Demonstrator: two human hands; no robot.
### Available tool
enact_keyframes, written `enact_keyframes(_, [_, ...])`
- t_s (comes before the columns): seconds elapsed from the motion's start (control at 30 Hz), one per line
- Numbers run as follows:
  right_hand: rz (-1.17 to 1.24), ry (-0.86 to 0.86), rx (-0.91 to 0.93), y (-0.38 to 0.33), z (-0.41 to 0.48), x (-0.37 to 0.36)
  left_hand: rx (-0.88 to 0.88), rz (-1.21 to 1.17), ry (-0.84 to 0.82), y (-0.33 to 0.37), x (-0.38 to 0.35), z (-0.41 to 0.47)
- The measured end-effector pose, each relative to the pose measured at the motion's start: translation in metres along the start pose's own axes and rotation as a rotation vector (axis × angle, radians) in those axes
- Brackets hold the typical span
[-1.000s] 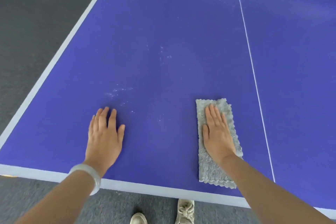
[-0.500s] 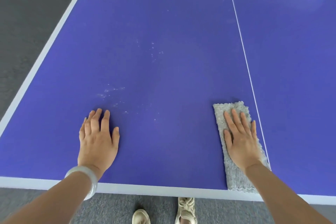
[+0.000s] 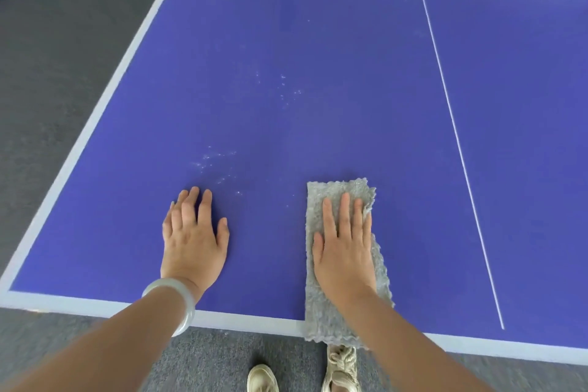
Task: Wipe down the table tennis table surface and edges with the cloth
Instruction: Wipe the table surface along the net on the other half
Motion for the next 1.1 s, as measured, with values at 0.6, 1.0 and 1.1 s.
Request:
enact_keyframes(0.6, [0.130,-0.012,0.016,-0.068,0.036,0.001,-0.016,0.060,-0.028,-0.006,-0.002,0.002])
enact_keyframes(1.0, [-0.070,-0.010,0.630,-0.044,0.005,0.001,-0.031,0.062,-0.028,-0.009,0.000,0.001])
enact_keyframes(1.1, [0.006,-0.008,0.218,-0.059,0.062,0.013,-0.042,0.091,-0.036,-0.010,0.001,0.002])
Point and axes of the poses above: each hand's wrist, its own z-axis towards the middle knuckle, its own x-axis out of the back of the hand, y = z × x, the point moved 3 cm from there along z, towards the middle knuckle, and after that the axes turned 13 degrees about -x, right-handed, at the moved point
